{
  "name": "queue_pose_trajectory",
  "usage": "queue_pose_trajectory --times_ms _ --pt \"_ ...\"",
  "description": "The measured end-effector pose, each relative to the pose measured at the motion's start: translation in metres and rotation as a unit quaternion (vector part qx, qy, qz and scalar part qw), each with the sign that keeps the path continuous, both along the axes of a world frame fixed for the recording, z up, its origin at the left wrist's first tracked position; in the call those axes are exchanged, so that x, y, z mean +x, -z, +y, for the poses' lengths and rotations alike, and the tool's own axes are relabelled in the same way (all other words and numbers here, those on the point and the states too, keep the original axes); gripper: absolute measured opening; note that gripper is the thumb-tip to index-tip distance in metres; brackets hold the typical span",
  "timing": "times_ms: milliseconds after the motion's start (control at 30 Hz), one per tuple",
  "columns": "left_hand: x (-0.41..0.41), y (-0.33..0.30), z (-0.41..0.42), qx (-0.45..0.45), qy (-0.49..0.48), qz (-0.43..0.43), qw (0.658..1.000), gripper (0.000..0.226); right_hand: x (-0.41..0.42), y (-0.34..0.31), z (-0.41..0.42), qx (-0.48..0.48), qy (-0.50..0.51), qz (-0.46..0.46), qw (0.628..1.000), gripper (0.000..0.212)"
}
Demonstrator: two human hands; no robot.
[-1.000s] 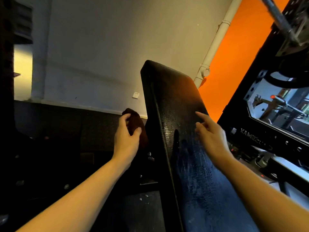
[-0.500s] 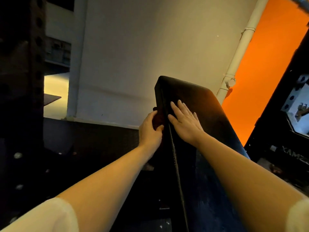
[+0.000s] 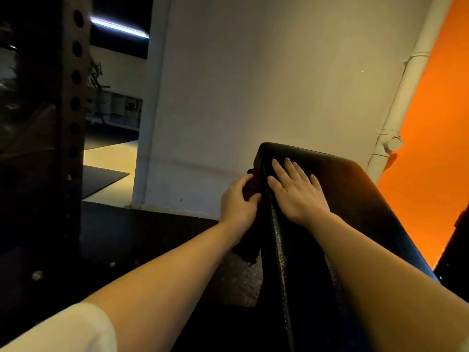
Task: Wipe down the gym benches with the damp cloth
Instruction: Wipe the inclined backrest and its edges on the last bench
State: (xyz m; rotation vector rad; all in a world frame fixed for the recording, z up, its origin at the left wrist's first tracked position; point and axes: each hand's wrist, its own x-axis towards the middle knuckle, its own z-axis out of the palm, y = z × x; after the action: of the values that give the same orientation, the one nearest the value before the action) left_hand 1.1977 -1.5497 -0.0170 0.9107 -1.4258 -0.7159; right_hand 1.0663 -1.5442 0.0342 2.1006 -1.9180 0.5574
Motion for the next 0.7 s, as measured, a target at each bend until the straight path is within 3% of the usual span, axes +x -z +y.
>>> queue_pose_trajectory --times_ms 200,367,567,700 --pt "0.003 0.02 -0.003 -0.031 0.03 0.01 0.999 0.043 0.001 0.001 -0.002 -0.016 -0.002 0.001 1.0 0.053" --pt "-0.003 -0.015 -0.04 -0.026 -0.017 0.013 0.999 0.038 0.0 0.001 -0.001 -0.01 0.001 0.009 1.0 0.053" --pt "0.007 0.012 -0.023 -0.063 0.05 0.015 0.997 0.035 0.003 0.001 -0.001 -0.005 0.014 0.019 1.0 0.053" --pt "0.006 -0.011 -0.042 -0.075 0.022 -0.007 0.997 0.036 0.004 -0.001 -0.001 -0.003 0.01 0.015 1.0 0.053"
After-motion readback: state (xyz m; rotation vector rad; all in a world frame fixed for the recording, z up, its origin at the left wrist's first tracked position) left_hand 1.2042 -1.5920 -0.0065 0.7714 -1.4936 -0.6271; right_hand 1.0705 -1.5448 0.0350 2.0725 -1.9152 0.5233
